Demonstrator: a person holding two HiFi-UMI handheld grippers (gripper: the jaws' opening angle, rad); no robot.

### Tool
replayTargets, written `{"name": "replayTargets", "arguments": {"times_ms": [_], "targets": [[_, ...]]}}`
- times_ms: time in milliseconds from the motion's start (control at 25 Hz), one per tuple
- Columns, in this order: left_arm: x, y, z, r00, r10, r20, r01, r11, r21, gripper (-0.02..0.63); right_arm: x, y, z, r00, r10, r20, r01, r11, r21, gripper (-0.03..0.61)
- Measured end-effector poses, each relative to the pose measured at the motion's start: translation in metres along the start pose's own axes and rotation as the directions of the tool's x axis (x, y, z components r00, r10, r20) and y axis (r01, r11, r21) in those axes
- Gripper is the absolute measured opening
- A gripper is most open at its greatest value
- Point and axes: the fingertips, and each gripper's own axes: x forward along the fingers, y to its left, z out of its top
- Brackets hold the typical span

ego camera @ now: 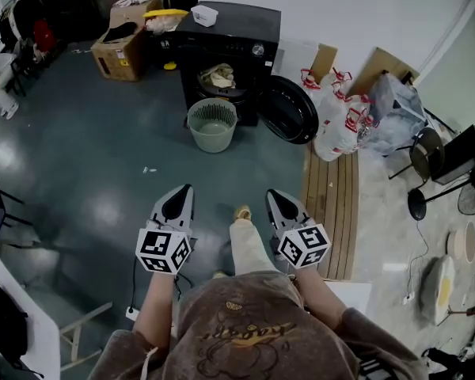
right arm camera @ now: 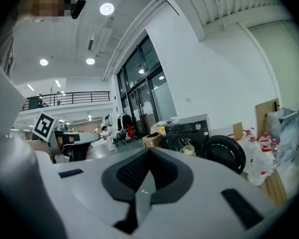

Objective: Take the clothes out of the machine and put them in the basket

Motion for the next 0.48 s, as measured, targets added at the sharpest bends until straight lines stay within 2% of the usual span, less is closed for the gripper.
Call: {"name": "replayTargets", "arguments": {"times_ms": [240, 480], "targets": [[0.055, 0.028, 0.006, 1.000, -0.002, 0.011, 0.003, 1.000, -0.025, 0.003, 0.054, -0.027, 0.006, 1.000, 0.018, -0.005, -0.018, 1.000, -0.007, -0.003], [0.131, 0.062, 0.033, 1.000, 0.013, 0.013, -0.013, 1.000, -0.018, 0.003, 0.128, -0.070, 0.038, 0.999, 0.049, -0.015, -0.050, 0.999, -0.021, -0.003]]}}
